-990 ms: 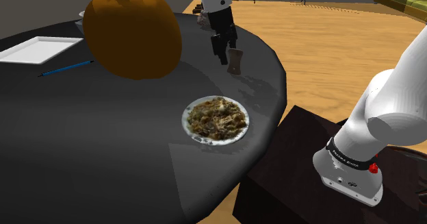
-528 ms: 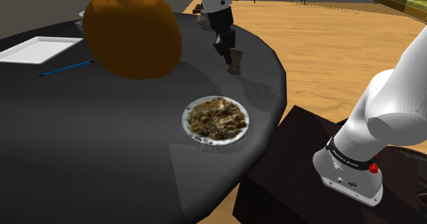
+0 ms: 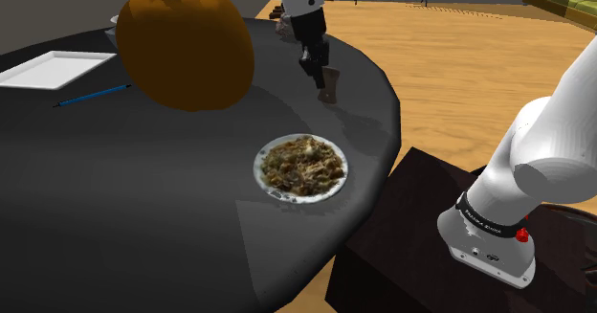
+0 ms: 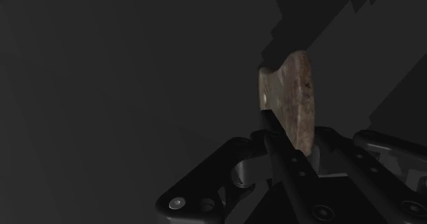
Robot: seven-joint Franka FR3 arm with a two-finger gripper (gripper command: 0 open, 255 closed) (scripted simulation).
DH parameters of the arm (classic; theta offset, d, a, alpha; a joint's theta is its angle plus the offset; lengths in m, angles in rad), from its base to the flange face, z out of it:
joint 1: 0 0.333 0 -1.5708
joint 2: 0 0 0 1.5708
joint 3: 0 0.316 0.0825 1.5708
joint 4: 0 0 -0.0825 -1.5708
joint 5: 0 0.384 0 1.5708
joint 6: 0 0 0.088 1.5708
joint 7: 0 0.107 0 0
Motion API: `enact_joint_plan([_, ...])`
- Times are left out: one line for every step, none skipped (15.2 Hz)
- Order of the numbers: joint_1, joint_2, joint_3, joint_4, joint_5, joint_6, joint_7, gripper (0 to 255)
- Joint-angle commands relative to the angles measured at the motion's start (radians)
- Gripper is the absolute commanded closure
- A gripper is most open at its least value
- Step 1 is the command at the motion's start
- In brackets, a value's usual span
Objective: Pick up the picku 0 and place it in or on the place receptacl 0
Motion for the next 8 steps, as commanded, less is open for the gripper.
enact_joint_plan([0.000,-0.002,0.000,0.018,0.000,-0.019,-0.001,255])
enact_joint_plan([0.000,-0.003,0.000,0.030,0.000,-0.033,-0.001,255])
enact_joint_plan([0.000,-0.004,0.000,0.043,0.000,-0.046,-0.001,255])
enact_joint_plan([0.000,-0.004,0.000,0.055,0.000,-0.059,-0.001,255])
enact_joint_plan([0.000,-0.005,0.000,0.068,0.000,-0.073,-0.001,255])
enact_joint_plan([0.000,-0.005,0.000,0.081,0.000,-0.086,-0.002,255])
enact_joint_plan([0.000,-0.005,0.000,0.095,0.000,-0.100,-0.002,255])
enact_joint_plan([0.000,-0.005,0.000,0.108,0.000,-0.113,-0.002,255])
